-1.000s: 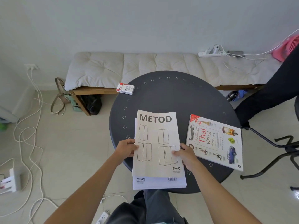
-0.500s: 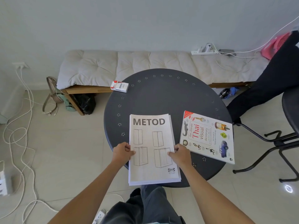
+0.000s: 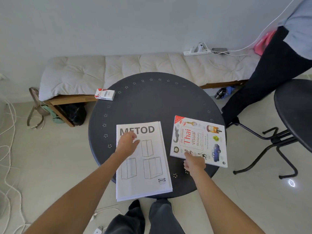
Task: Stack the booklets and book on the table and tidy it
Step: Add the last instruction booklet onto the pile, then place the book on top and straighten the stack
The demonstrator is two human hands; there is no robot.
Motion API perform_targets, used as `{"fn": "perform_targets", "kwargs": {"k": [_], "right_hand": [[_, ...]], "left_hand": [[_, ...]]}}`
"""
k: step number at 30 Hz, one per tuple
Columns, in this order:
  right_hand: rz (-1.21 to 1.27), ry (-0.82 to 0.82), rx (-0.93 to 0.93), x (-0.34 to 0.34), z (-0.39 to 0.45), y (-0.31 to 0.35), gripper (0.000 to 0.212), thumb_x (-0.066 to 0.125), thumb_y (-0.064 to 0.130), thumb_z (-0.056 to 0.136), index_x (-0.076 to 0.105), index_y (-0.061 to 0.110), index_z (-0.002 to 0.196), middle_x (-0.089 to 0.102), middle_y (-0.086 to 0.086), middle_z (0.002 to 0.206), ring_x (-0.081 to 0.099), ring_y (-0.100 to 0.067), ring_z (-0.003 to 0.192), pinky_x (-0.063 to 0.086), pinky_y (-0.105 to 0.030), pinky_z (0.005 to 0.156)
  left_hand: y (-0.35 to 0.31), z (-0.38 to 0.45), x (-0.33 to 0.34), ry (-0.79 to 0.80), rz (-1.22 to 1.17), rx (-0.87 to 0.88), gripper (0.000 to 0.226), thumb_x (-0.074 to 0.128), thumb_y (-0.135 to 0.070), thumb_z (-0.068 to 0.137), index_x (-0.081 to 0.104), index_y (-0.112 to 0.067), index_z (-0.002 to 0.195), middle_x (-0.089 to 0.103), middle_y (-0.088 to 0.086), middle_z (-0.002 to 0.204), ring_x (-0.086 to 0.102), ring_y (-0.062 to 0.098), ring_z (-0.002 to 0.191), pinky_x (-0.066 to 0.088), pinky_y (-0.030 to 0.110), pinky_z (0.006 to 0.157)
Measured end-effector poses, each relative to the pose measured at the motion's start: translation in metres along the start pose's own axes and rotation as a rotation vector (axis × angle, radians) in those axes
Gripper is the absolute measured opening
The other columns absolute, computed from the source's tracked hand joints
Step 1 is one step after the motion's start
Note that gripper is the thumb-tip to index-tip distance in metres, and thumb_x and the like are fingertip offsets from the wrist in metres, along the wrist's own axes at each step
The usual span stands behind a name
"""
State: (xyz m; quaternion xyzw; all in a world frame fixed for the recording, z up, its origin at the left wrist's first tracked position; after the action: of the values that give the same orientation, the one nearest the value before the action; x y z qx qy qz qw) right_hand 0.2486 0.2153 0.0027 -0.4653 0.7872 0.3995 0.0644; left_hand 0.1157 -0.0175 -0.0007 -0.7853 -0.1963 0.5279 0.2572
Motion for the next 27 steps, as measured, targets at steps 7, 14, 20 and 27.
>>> {"fn": "perform_targets", "kwargs": {"k": [7,14,20,27], "right_hand": [[0.562,0.097,0.362,-0.04,0.025,-0.009,0.028,0.067,0.005,0.086,0.049,0.003,0.107,0.061,-0.019,0.098,0.063,-0.031,0.098,0.055,-0.043,0.091],[0.664,0.209,0.461,-0.054,0.052,-0.005,0.036,0.067,0.002,0.085,0.055,-0.001,0.119,0.064,-0.023,0.107,0.063,-0.032,0.103,0.056,-0.039,0.083],[0.643,0.271,0.518,-0.064,0.064,-0.012,0.029,0.07,0.004,0.084,0.059,-0.003,0.11,0.068,-0.026,0.101,0.067,-0.034,0.093,0.058,-0.039,0.073],[0.633,0.268,0.532,-0.07,0.075,-0.01,0.023,0.075,0.003,0.08,0.06,0.001,0.097,0.07,-0.021,0.094,0.067,-0.03,0.089,0.06,-0.044,0.078]], "left_hand": [[-0.116,0.052,0.05,0.159,0.133,0.191,0.038,0.058,-0.028,0.091,0.053,-0.014,0.125,0.052,0.008,0.134,0.053,0.028,0.118,0.045,0.037,0.1],[-0.182,0.1,0.096,0.283,0.308,0.315,0.039,0.058,-0.029,0.091,0.053,-0.012,0.126,0.054,0.009,0.136,0.055,0.027,0.118,0.046,0.039,0.104],[-0.195,0.124,0.123,0.368,0.423,0.269,0.058,0.061,-0.028,0.089,0.039,-0.013,0.14,0.044,0.009,0.146,0.048,0.032,0.128,0.042,0.042,0.105],[-0.189,0.129,0.134,0.326,0.565,0.259,0.07,0.073,-0.047,0.074,0.045,-0.015,0.13,0.047,0.011,0.132,0.046,0.029,0.119,0.045,0.043,0.099]]}}
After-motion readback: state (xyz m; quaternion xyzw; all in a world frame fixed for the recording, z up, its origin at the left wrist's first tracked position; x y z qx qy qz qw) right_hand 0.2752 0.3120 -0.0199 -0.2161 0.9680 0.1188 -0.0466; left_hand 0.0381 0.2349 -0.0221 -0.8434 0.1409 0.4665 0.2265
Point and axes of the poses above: each hand's wrist, its own z-axis towards the middle knuckle, its own x-axis out of the palm, y = z × x, the point moved 1 cm from there along z, towards the middle knuckle
